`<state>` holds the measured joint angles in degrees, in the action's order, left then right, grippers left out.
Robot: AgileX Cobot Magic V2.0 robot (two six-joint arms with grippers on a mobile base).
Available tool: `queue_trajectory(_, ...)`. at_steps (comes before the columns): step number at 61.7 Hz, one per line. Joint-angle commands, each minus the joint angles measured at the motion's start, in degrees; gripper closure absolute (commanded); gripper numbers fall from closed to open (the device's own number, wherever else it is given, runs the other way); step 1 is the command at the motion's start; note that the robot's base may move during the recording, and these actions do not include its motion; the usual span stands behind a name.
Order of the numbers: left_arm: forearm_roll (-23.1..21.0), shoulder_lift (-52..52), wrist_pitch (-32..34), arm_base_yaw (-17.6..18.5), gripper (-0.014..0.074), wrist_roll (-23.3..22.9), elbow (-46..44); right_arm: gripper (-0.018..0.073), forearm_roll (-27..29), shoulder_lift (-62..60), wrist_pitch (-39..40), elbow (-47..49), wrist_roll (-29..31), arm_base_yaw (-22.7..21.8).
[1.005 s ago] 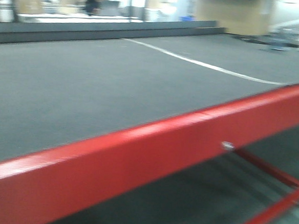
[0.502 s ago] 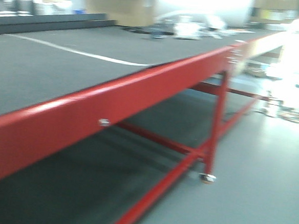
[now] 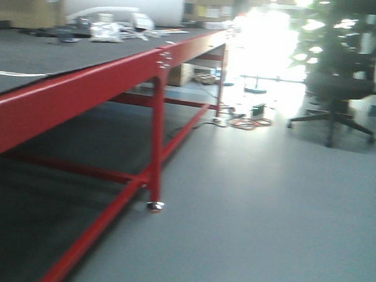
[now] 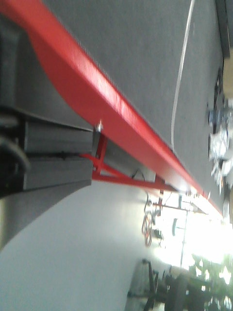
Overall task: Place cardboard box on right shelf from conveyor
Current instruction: 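Drive the base to the steel shelf rack carrying the box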
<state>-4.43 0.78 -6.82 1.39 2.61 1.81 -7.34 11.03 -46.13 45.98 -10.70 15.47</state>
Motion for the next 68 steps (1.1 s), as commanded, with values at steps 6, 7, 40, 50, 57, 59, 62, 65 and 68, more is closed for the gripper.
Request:
queue_trajectory(6,-0.34,0.73,4.93,-0.09,0.0713,0.02,0.56,0.0344,-0.77,0.87,5.46,1.59,0.37,-0.29)
queue_trajectory(7,-0.34,0.73,4.93,-0.09,0.0713,0.02,0.56,0.0344,-0.77,0.87,5.46,1.59,0.37,-0.29)
queue_trajectory(40,-0.34,0.84,4.93,0.35,0.0713,0.02,0.56,0.0344,-0.77,0.87,5.46,1.59,0.37,-0.29)
queue_trajectory(50,-0.34,0.84,4.93,0.59,0.0713,0.02,0.56,0.0344,-0.77,1.1,5.39,1.59,0.37,-0.29)
queue_trajectory(57,-0.34,0.84,4.93,0.59,0.0712,0.02,0.56,0.0344,-0.77,0.82,5.39,1.59,0.37,-0.29)
queue_trajectory(59,-0.34,0.84,4.93,0.59,0.0713,0.02,0.56,0.0344,-0.77,0.94,5.39,1.59,0.37,-0.29)
queue_trajectory(62,-0.34,0.84,4.93,0.59,0.0713,0.02,0.56,0.0344,-0.77,0.94,5.44,1.59,0.37,-0.29)
queue_trajectory(65,-0.34,0.84,4.93,0.59,0.0713,0.02,0.56,0.0344,-0.77,0.94,5.44,1.59,0.37,-0.29)
queue_trajectory(68,-0.34,0.84,4.93,0.59,0.0713,0.02,0.56,0.0344,-0.77,0.94,5.44,1.59,0.37,-0.29)
